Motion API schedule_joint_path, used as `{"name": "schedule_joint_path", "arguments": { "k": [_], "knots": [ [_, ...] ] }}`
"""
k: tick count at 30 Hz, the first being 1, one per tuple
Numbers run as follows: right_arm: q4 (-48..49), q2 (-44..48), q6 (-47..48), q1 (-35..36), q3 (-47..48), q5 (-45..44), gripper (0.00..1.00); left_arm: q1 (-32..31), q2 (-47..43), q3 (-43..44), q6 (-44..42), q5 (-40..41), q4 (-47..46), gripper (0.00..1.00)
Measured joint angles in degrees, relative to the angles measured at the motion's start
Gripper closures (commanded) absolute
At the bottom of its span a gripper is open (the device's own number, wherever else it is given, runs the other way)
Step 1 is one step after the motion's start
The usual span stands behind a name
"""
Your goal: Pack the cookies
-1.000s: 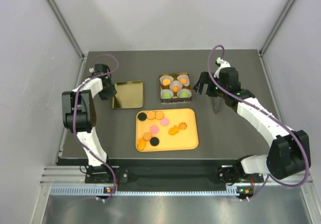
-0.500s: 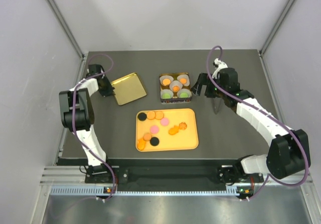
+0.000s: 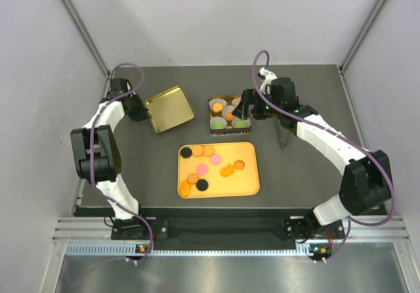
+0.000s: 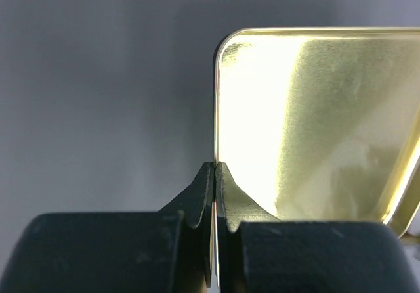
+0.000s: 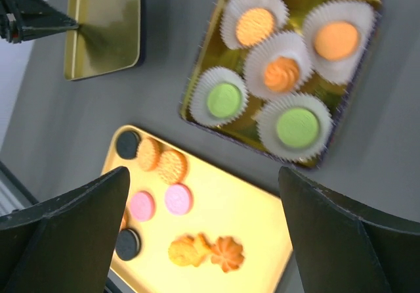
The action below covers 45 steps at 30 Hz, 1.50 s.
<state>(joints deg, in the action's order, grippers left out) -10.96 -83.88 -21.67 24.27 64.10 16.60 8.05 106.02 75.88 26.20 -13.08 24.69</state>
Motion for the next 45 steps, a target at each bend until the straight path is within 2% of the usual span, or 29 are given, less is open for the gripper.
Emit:
{"name": "schedule_joint_path", "arguments": {
  "k": [6,12,16,28,31,34,37,38,43,44,45],
  "knots": [
    [-0.2,-7.1,0.6,1.2,9.4,4.7,0.1,-1.3,-7.4,-0.6,0.8,-2.8,-0.3,1.0],
    [-0.2,-13.0,0.3,1.3,16.5,9.1,0.12,-9.8,-11.1,-0.6,0.2,-2.4,-0.2,1.0],
    [-0.9,-14.1,-0.2,1.6,17.6,10.5,0.13,-14.5,-11.4,-0.6,0.1,-3.2,0.2,1.0],
    [-1.1,-17.0,-2.0,1.8,19.0,11.4,0.19,-21.4,-11.4,0.9,0.6,-2.5,0.8,1.0],
    [-1.1,-17.8,-3.0,1.8,19.0,11.8,0.26,-22.7,-11.4,0.9,0.9,-2.5,0.8,1.0],
    [-1.0,-18.0,-4.0,1.8,19.0,12.2,0.38,-23.7,-11.4,0.9,1.2,-2.4,0.7,1.0],
    [-1.0,-18.0,-5.6,1.7,19.0,12.7,0.52,-24.3,-11.4,0.9,1.4,-2.2,0.5,1.0],
    [-1.0,-18.0,-6.2,1.4,19.0,13.2,0.6,-24.4,-11.4,0.9,1.4,-2.1,0.5,1.0],
    [-0.8,-18.0,-8.7,0.5,19.0,14.6,0.75,-24.9,-11.4,0.9,1.3,-2.0,-0.2,1.0],
    [-0.7,-18.0,-9.1,0.4,19.0,14.7,0.84,-25.0,-11.4,0.9,1.3,-2.0,-0.3,1.0],
    [-0.7,-18.0,-9.4,0.3,19.0,14.8,0.88,-25.0,-11.5,0.9,1.2,-2.0,-0.5,0.94]
  ]
}}
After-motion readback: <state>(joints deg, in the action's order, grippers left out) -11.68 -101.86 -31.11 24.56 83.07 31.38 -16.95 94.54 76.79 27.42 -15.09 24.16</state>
